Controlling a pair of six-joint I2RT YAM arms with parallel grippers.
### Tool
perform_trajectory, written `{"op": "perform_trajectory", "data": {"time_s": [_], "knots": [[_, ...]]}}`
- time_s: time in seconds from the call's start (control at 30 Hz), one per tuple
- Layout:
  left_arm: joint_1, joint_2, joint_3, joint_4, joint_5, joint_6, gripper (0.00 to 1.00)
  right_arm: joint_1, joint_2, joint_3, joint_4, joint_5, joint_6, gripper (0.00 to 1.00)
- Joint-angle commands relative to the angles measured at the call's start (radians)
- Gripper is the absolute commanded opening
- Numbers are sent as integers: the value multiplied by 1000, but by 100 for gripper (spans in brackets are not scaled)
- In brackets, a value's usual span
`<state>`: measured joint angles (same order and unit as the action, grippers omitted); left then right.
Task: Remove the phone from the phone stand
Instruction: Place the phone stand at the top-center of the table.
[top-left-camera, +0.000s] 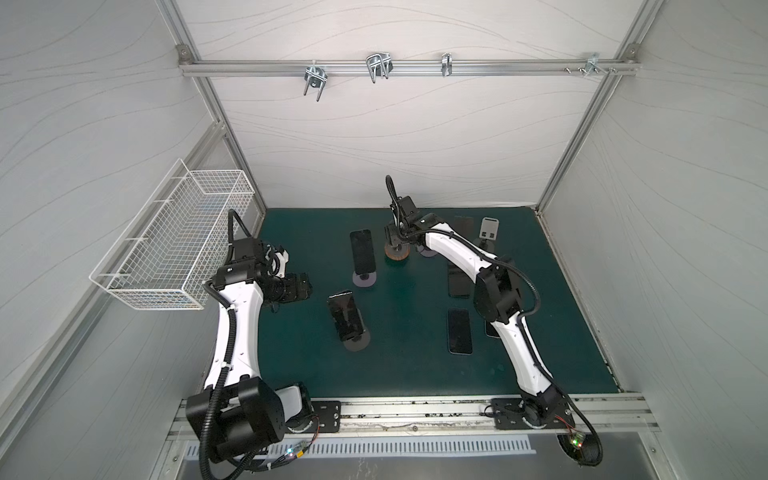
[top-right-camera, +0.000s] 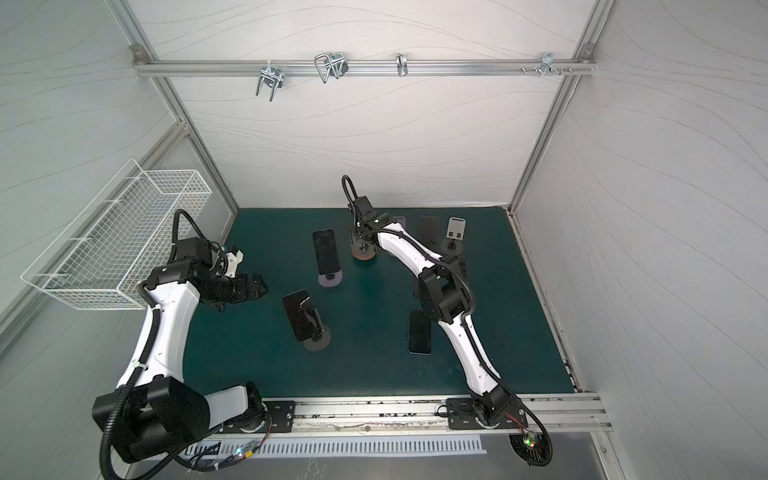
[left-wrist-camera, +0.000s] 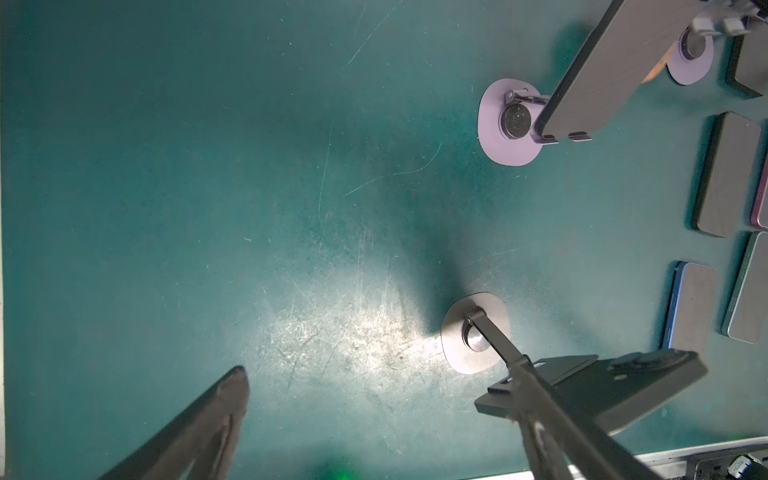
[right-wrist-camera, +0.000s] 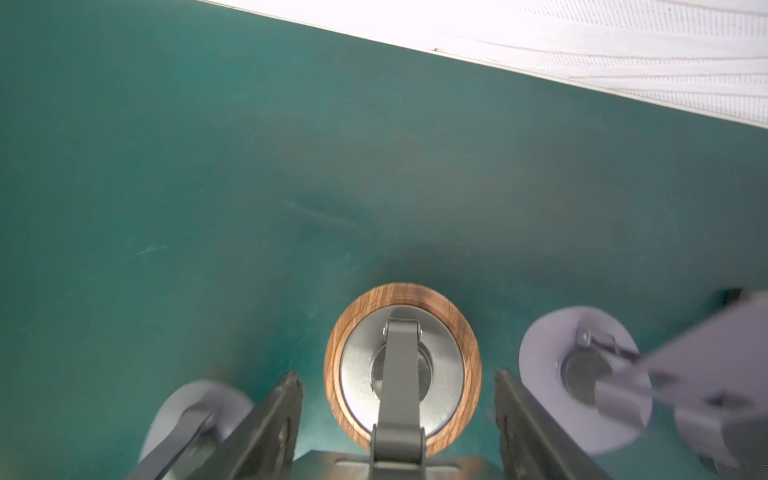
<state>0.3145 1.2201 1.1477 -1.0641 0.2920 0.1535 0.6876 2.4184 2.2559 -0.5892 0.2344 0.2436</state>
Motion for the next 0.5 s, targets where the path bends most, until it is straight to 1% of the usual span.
{"op": "perform_trajectory", "data": {"time_s": [0.0, 0.07, 0.13, 0.2, 0.33, 0.47], "knots": [[5, 7, 17, 3, 13, 14, 99, -8, 36, 55, 7, 16, -33, 61], [5, 5, 17, 3, 12, 14, 99, -11, 51, 57, 10, 16, -33, 62], [4, 4, 19, 1, 12, 15, 99, -13, 54, 54, 8, 13, -36, 64], [4, 2, 25, -5, 10, 16, 99, -14, 56, 52, 4, 9, -46, 71], [4, -3, 34, -11, 1, 24, 99, -13, 36, 51, -16, -1, -56, 79], [5, -8, 36, -14, -5, 29, 99, -10, -35, 33, -37, -20, -56, 90]]}}
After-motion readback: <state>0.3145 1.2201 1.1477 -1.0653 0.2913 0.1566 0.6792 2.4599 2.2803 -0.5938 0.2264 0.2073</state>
